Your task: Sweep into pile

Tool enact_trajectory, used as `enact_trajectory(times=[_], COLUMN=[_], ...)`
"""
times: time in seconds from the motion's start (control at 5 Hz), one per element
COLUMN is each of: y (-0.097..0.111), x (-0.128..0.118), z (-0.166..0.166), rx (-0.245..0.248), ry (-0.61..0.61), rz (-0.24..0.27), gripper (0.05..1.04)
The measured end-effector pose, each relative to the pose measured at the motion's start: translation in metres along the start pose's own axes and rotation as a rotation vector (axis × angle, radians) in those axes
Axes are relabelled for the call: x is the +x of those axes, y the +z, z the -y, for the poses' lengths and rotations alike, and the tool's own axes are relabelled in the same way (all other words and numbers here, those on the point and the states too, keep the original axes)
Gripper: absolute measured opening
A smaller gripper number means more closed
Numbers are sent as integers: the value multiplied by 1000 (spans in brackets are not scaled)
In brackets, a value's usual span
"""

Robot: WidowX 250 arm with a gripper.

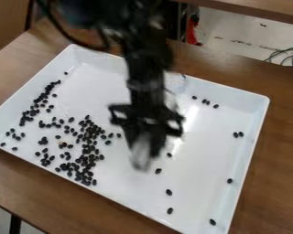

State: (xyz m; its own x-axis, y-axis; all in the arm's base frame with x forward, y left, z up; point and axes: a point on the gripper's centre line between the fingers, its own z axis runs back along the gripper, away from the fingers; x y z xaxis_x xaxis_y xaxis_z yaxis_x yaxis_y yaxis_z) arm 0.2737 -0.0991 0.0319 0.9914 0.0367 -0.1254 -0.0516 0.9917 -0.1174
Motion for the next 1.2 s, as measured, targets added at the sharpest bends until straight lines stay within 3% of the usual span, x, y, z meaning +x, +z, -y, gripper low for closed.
enact_trajectory(times=[0.2,0.4,0.6,0.8,1.2], y=[-18,-37,-40,-34,-22], x=[-15,-26,-22,-8,24], z=[42,58,31,-20,-113], rx=[6,11,27,46,137], ry=[-53,-67,-42,58,191], rz=[-13,-50,-61,-54,-15], gripper=[363,363,363,363,363])
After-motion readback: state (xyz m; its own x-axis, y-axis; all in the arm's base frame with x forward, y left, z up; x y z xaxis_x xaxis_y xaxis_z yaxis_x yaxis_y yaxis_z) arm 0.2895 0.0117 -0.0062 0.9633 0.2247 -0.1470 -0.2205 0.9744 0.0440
